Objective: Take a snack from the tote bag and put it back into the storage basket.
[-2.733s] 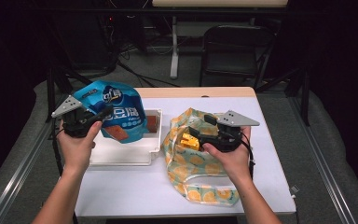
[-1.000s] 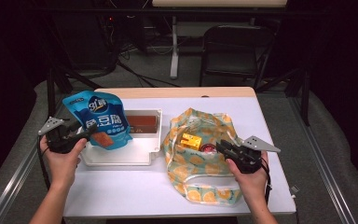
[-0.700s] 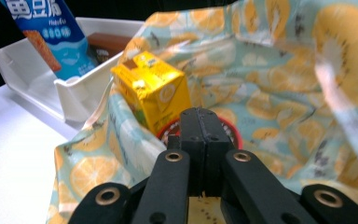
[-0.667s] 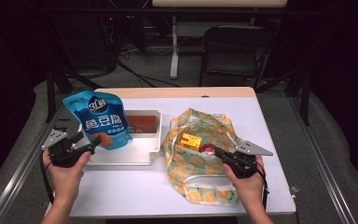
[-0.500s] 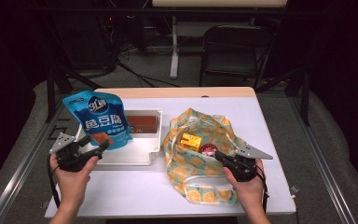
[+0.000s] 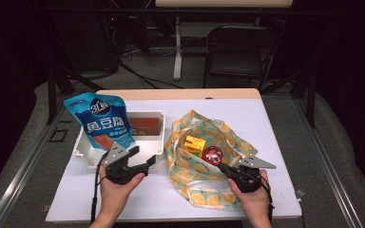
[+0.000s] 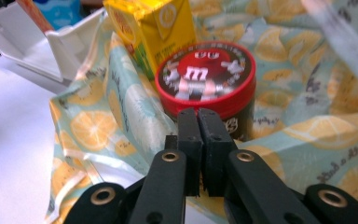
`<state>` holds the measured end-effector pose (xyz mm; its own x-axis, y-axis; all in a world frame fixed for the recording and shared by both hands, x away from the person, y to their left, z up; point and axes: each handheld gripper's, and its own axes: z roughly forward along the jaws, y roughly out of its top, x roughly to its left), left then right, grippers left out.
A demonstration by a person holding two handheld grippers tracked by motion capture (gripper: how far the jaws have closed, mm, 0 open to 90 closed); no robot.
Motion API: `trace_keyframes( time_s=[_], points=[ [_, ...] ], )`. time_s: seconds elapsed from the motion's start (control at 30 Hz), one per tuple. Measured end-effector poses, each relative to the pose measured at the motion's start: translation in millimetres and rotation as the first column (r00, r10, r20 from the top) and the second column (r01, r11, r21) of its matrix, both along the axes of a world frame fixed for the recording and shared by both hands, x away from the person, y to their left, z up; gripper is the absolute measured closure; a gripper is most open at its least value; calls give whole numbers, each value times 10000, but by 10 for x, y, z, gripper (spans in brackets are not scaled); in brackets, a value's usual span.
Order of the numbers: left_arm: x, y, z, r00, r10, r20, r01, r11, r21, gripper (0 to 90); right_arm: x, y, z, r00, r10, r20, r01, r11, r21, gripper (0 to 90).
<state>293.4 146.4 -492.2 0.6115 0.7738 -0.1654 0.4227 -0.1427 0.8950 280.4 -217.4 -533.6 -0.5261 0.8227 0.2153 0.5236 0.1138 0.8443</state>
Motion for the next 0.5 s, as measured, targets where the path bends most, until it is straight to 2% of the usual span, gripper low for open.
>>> trace_keyframes(
  time_s=[0.13, 0.2, 0.43, 0.5],
  points=[
    [17, -322, -81, 9973, -736, -51, 737, 9969, 292, 383, 10, 28, -60, 9997, 98, -226, -102, 9998, -167, 877],
    [41, -463, -127, 9951, -987, -104, 990, 9947, 290, 421, 22, 29, -74, 9995, 147, -285, -153, 9997, -185, 877],
    [181, -804, -190, 9910, -1333, -113, 1336, 9906, 276, 543, 28, 59, -111, 9988, 319, -376, -328, 9992, -247, 881],
    [234, -850, -217, 9925, -1218, -137, 1223, 9916, 417, 571, 27, 63, -114, 9982, 385, -452, -401, 9985, -365, 881]
  ],
)
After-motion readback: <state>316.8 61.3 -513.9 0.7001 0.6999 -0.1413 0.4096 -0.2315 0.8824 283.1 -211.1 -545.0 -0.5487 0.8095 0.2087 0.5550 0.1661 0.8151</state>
